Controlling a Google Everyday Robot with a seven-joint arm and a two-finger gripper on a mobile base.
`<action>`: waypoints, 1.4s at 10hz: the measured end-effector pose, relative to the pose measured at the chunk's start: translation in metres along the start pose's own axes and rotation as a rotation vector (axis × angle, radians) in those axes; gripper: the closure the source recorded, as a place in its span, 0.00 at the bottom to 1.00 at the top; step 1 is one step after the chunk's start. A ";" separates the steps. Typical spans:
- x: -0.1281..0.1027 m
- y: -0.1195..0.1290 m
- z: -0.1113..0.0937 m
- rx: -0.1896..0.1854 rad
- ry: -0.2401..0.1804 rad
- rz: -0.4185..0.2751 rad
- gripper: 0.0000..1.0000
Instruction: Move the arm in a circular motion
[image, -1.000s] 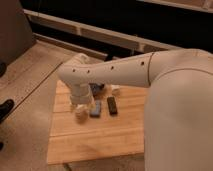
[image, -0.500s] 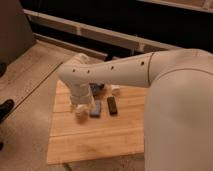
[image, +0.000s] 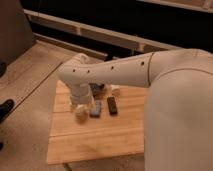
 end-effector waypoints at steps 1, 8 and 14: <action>0.000 0.000 0.000 0.000 0.000 0.000 0.35; 0.000 0.000 0.000 0.000 0.000 0.000 0.35; -0.047 -0.058 -0.045 0.049 -0.120 0.111 0.35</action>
